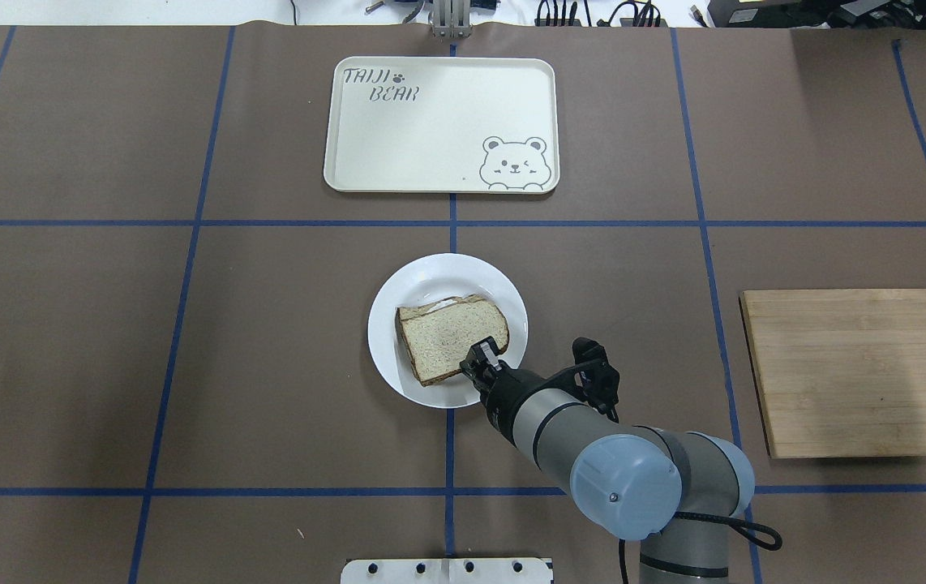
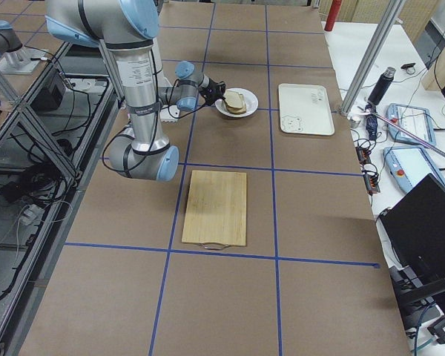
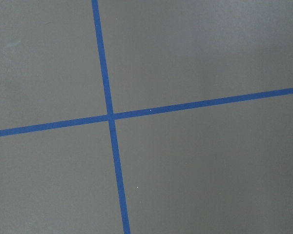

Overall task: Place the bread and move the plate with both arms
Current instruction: 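Lower the bread onto the egg toast and open the right gripper, then raise the right gripper away from the plate while the left arm reaches toward the plate, then close the left gripper on the plate rim nearest it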

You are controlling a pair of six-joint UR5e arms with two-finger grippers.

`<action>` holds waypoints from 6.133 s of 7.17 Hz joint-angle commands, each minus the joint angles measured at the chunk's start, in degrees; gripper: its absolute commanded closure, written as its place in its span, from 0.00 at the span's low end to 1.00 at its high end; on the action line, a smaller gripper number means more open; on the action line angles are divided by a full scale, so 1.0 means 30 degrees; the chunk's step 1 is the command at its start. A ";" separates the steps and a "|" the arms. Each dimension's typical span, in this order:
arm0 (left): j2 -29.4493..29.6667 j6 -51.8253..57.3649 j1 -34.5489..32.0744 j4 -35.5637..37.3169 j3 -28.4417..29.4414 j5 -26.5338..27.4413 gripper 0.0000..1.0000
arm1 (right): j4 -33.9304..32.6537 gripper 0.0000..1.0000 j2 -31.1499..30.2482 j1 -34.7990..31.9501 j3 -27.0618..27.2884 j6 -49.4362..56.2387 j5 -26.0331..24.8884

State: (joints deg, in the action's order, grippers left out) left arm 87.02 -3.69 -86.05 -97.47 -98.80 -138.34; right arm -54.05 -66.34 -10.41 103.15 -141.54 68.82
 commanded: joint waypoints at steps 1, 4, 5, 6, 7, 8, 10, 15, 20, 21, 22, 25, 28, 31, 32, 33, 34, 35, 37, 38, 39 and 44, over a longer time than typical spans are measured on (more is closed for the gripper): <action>-0.0004 0.0000 0.0000 0.0000 0.0005 0.0000 0.01 | 0.0000 1.00 0.0109 -0.0250 -0.0397 0.0188 -0.0001; -0.0033 -0.0029 0.0000 0.0000 -0.0112 0.0000 0.01 | 0.0029 1.00 0.0198 -0.0222 -0.0723 0.0275 -0.0001; -0.0033 -0.0029 0.0000 0.0000 -0.0112 0.0000 0.01 | 0.0029 1.00 0.0343 -0.0193 -0.0723 0.0334 -0.0001; -0.0033 0.0000 0.0000 0.0000 -0.0083 0.0000 0.01 | 0.0000 1.00 0.0431 -0.0192 -0.0723 0.0422 -0.0001; -0.0033 0.0000 0.0000 0.0000 -0.0083 0.0000 0.01 | 0.0000 1.00 0.0403 -0.0192 -0.0810 0.0423 -0.0001; -0.0033 -0.0029 0.0000 0.0000 -0.0112 0.0000 0.01 | 0.0000 1.00 0.0403 -0.0250 -0.0927 0.0481 -0.0001; -0.0033 -0.0029 0.0000 0.0000 -0.0112 0.0000 0.01 | 0.0000 1.00 0.0403 -0.0251 -0.0957 0.0598 -0.0001; -0.0033 -0.0087 0.0000 0.0000 -0.0200 0.0000 0.01 | 0.0029 0.00 0.0577 -0.0251 -0.0957 0.1125 -0.0001; 0.1953 -1.0562 0.3938 -0.3435 -0.1107 -0.0441 0.02 | -0.0176 0.00 -0.0762 -0.4805 -0.0694 1.0476 0.6859; 0.2887 -1.4521 0.5608 -0.4936 -0.1108 -0.0381 0.02 | -0.0234 0.00 -0.1175 -0.6677 -0.0693 1.2299 0.9233; 0.4260 -1.7112 0.7249 -0.5038 -0.1137 -0.0381 0.02 | -0.0815 0.00 -0.1643 -0.8639 -0.0751 1.4637 1.1809; 0.6558 -2.5220 1.2955 -0.8558 -0.0994 0.3228 0.01 | -0.2486 0.00 -0.2466 -1.1844 -0.0839 1.9720 1.4758; 0.6617 -3.2934 1.6254 -1.8835 0.1898 0.9248 0.02 | -0.3340 0.00 -0.2644 -1.2730 -0.1015 2.2393 1.5057; 0.7931 -3.3924 2.0591 -2.1298 0.3723 1.4413 0.03 | -0.3398 0.00 -0.2673 -1.4424 -0.1074 2.3411 1.6634; 0.7907 -3.3926 2.0741 -2.1328 0.3784 1.4414 0.08 | -0.3457 0.00 -0.2673 -1.4605 -0.1161 2.3594 1.6784; 0.7877 -3.3926 2.0974 -2.1444 0.3784 1.4443 0.14 | -0.3486 0.00 -0.2615 -1.4578 -0.1365 2.3625 1.6786; 0.7877 -3.3955 2.0977 -2.1677 0.3813 1.4444 0.20 | -0.3486 0.00 -0.2615 -1.4577 -0.1396 2.3626 1.6786; 0.8138 -3.3926 2.1209 -2.2173 0.4481 1.4444 0.23 | -0.3486 0.00 -0.2615 -1.4577 -0.1396 2.3626 1.6786; 0.8228 -3.3926 2.1299 -2.3054 0.4984 1.4444 0.27 | -0.3486 0.00 -0.2644 -1.4577 -0.1396 2.3655 1.6786; 0.8229 -3.3926 2.1357 -2.3057 0.4985 1.4444 0.31 | -0.3457 0.00 -0.2673 -1.4577 -0.1396 2.3655 1.6786; 0.8258 -3.3926 2.1386 -2.3057 0.5014 1.4473 0.34 | -0.3457 0.00 -0.2673 -1.4577 -0.1396 2.3655 1.6786; 0.8609 -3.3926 2.1533 -2.3086 0.5569 1.4473 0.41 | -0.3428 0.00 -0.2703 -1.4636 -0.1338 2.3655 1.6844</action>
State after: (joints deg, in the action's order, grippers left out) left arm 112.43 -105.47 -21.62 -166.69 -82.66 -94.94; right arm -64.39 -74.42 -54.26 99.10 -70.58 119.35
